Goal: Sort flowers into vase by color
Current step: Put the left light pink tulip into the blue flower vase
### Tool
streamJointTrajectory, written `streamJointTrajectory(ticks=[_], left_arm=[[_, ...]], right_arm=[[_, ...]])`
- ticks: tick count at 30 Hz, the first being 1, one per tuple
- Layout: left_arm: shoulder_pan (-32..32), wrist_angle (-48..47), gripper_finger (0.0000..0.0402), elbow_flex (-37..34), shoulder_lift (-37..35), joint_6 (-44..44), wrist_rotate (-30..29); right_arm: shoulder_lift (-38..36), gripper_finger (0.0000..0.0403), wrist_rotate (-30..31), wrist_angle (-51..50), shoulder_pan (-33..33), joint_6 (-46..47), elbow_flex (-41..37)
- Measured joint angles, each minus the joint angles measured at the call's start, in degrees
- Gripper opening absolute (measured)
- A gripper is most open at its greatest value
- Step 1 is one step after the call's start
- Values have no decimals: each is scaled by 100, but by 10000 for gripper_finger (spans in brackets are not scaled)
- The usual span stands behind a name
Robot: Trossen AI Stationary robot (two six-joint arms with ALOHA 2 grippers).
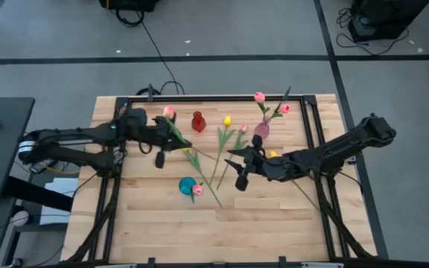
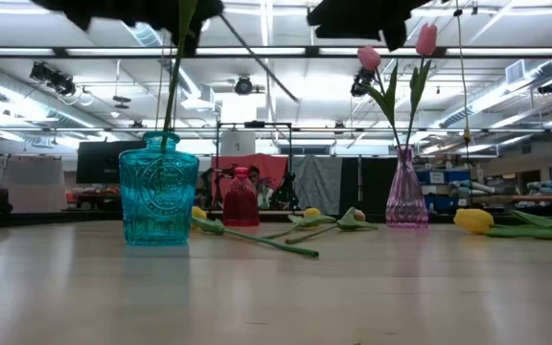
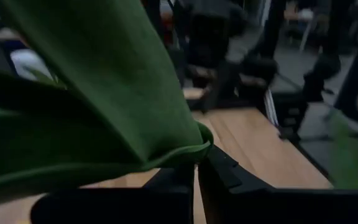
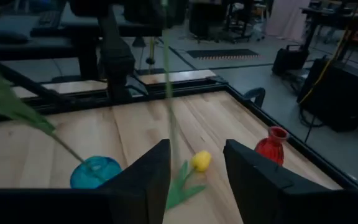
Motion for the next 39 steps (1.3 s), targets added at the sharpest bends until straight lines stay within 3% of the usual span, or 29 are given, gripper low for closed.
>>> streamJointTrajectory(ticks=[6, 10, 22, 33, 39], left_arm=[[-490, -2865, 10, 951, -563, 165, -612], [-946, -3816, 11, 1336, -692, 117, -1423], [-1435, -4114, 13, 1461, -694, -525, -1456], [-1651, -4006, 13, 1290, -329, -819, -1142], [-1811, -3985, 14, 1290, -101, -785, -1332]], right_arm=[[-343, 164, 341, -442, 189, -135, 0], [-243, 163, 502, -434, 244, -240, 2], [-71, 162, 1078, -47, 154, 334, -807], [-177, 162, 1044, 63, 134, 371, -881], [-179, 162, 942, 135, 134, 375, -879]])
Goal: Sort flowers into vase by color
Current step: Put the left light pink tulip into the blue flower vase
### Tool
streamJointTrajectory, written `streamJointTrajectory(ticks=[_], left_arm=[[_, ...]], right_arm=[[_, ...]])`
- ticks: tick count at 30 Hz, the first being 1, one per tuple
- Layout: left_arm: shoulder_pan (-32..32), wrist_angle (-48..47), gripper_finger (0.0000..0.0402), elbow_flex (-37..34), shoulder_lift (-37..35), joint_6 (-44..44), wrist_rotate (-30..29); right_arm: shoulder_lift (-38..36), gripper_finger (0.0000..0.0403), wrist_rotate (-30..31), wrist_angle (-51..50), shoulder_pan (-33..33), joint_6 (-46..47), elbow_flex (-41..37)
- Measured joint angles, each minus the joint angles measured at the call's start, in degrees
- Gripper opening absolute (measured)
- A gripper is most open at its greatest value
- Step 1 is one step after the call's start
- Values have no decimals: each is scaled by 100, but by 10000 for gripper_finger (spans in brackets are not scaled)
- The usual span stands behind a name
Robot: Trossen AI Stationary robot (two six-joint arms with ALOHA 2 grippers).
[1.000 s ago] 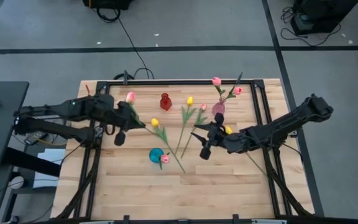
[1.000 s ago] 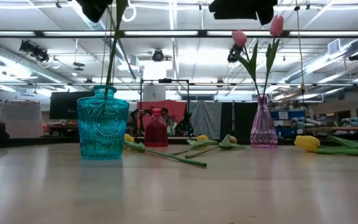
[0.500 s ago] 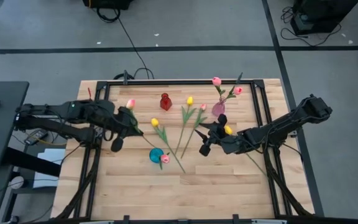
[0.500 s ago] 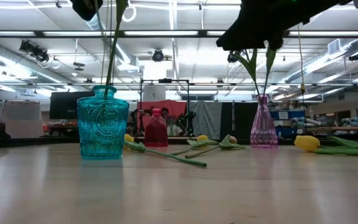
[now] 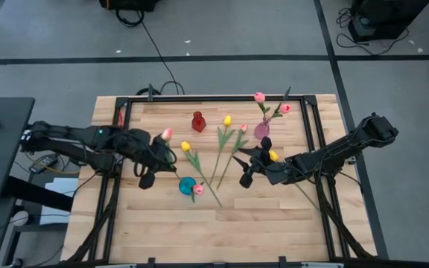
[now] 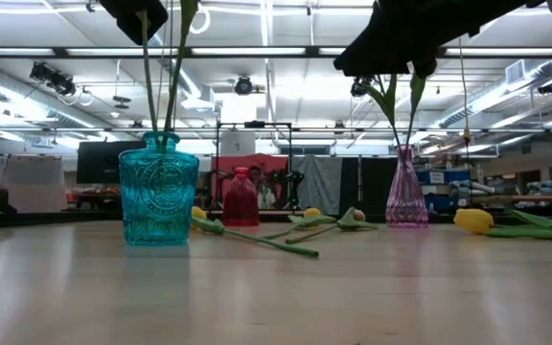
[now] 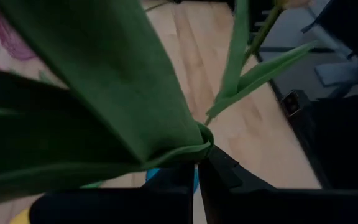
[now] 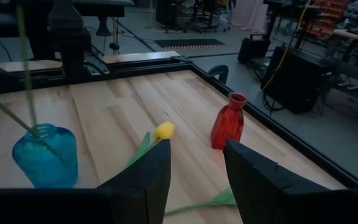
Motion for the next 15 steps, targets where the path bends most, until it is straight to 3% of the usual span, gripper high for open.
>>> streamJointTrajectory(ticks=[15], left_arm=[[-387, 51, 16, 0, 1208, 519, -153]], right_arm=[[0, 162, -54, -20, 0, 31, 0]])
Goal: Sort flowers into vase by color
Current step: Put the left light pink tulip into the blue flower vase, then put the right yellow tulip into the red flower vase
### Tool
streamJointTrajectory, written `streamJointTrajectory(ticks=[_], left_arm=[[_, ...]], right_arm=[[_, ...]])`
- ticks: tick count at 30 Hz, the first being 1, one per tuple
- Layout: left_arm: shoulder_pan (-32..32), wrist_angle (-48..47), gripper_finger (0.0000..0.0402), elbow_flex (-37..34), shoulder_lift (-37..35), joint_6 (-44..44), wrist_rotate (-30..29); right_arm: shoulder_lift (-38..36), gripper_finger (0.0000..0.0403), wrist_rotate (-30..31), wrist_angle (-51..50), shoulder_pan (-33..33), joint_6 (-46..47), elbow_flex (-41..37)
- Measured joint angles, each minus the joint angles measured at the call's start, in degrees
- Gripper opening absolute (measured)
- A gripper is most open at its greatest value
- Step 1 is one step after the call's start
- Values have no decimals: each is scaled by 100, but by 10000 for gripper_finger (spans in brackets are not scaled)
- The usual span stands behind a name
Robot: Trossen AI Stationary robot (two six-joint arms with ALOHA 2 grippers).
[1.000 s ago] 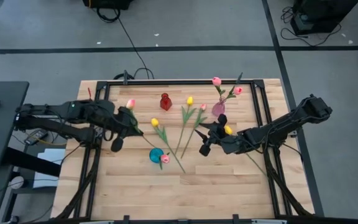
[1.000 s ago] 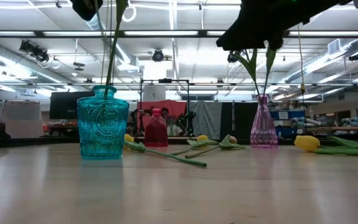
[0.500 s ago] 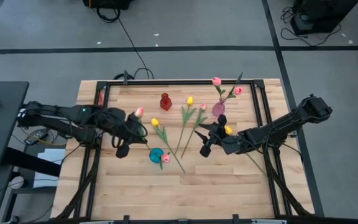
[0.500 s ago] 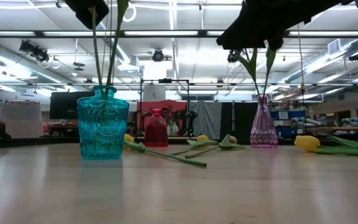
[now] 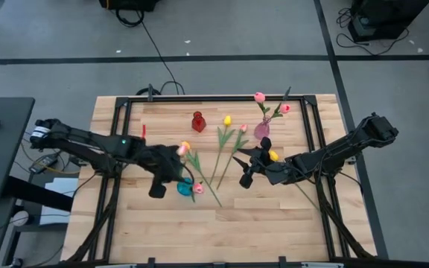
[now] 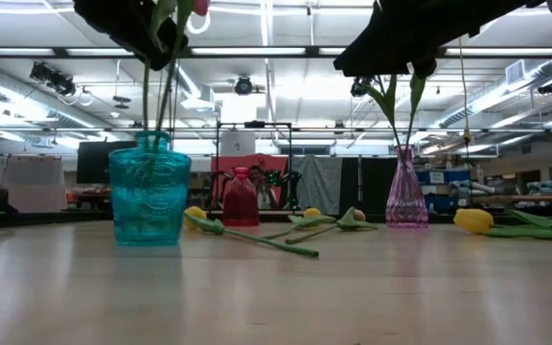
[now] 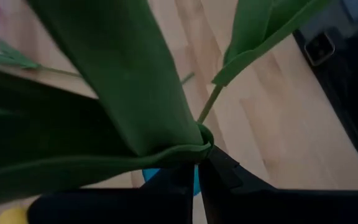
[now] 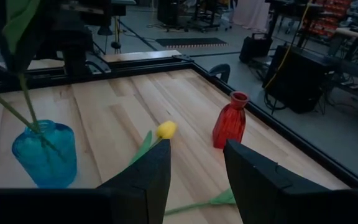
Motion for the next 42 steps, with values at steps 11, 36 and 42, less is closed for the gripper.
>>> streamJointTrajectory(ticks=[11, 36, 42], left_arm=[[-397, 314, 40, -2, 111, -62, -485], [-408, 387, 158, -677, -1043, -238, -1372], [-392, 1238, 158, -1310, -1462, -506, -2549]], right_arm=[[0, 162, -57, -16, 0, 44, 0], [0, 162, -587, -1059, 49, 872, 7], [0, 159, -902, -2669, -303, 2758, 114]])
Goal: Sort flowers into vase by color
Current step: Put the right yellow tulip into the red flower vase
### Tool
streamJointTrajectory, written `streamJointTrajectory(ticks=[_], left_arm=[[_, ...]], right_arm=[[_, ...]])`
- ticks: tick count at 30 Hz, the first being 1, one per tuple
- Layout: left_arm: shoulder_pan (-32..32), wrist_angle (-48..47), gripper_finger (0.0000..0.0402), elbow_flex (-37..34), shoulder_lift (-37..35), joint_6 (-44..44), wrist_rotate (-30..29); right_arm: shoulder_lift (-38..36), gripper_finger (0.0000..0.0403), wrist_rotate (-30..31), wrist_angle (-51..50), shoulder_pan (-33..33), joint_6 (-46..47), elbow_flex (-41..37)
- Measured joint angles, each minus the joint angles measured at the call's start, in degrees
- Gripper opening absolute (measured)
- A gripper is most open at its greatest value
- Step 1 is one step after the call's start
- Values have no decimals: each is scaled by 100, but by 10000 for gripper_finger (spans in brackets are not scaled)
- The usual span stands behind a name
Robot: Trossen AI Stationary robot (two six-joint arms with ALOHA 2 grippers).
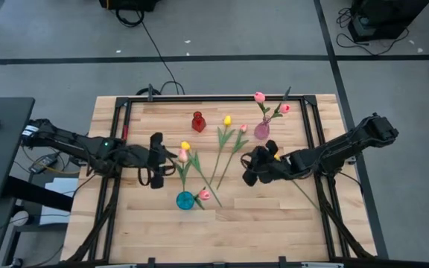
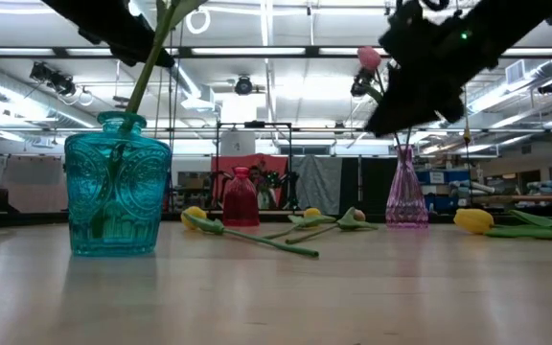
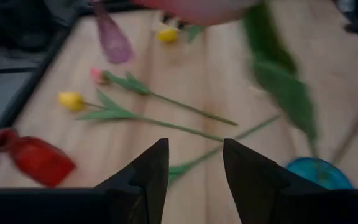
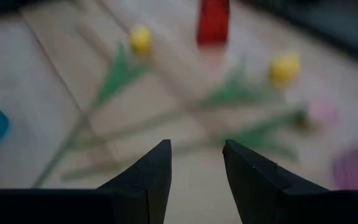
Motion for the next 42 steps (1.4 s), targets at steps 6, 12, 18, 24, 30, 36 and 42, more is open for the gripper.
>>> streamJointTrajectory(ticks=[6, 12, 18, 24, 30, 36, 42], left_arm=[[0, 1171, 158, -535, -141, 611, -201], [153, 2972, 158, -1456, -187, 1222, -9], [673, 3377, 157, -1667, -304, 1236, 842], [857, 3090, 144, -1665, -926, 1318, 908], [854, 2560, 140, -1665, -1480, 1202, 892], [850, 2331, 140, -1667, -1531, 1018, 890], [850, 2300, 140, -1667, -1529, 908, 899]], right_arm=[[-2, 158, -1617, -2736, -108, 1866, 420], [-2, 157, -3552, -4408, -36, 2626, 467], [-2, 157, -4843, -4583, 71, 2915, 14], [-2, 157, -5072, -4703, 137, 3076, -335], [-2, 137, -5056, -4560, 110, 3081, -728], [-5, 107, -5003, -4137, 26, 3063, -1075], [-13, 64, -4915, -3967, -94, 2995, -1118]])
